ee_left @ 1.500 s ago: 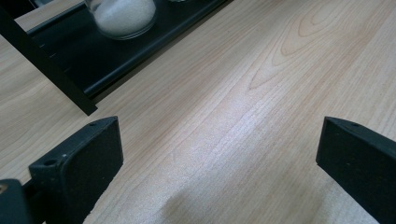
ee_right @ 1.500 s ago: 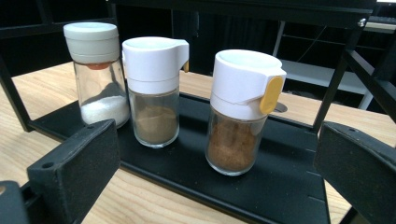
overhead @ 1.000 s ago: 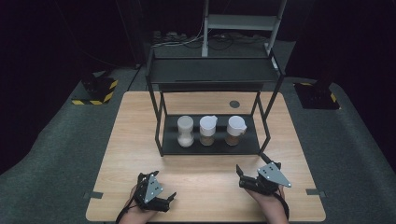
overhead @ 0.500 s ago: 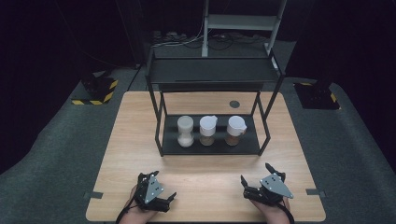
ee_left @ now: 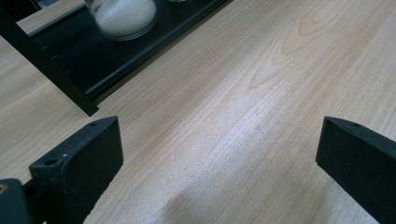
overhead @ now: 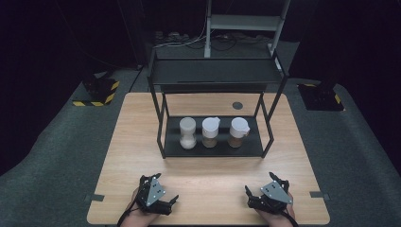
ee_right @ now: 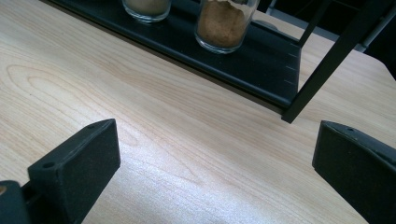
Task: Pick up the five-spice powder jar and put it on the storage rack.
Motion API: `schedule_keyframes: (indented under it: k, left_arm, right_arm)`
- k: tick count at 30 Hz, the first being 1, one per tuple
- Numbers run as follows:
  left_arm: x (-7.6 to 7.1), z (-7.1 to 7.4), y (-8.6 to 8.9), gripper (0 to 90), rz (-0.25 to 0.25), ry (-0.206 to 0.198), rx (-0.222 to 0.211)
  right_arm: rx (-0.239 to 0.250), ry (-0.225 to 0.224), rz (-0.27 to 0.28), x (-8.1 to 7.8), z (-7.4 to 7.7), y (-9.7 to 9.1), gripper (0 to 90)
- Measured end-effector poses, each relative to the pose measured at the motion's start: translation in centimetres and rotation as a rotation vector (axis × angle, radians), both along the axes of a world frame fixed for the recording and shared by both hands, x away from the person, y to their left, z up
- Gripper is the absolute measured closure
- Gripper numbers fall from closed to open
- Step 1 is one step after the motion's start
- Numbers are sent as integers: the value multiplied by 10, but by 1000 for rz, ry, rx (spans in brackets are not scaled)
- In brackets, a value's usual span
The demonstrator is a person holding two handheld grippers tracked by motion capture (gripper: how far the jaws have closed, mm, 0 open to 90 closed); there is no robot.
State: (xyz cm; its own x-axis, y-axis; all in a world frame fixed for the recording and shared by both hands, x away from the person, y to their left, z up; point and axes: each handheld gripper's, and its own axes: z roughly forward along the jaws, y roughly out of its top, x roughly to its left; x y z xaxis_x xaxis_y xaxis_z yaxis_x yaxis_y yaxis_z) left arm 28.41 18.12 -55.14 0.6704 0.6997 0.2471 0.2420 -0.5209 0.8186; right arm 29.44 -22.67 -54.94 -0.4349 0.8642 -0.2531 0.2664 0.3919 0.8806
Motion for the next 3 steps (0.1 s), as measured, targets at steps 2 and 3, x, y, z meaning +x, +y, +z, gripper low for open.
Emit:
schedule_keyframes:
  k: [2,3]
  left_arm:
    - [0,0,0,10,-1,1,3]
    - [0,0,0,10,-1,1,3]
  right_arm:
    - [-1,2,2,0,0,0,0]
    - [0,4,1,0,0,0,0]
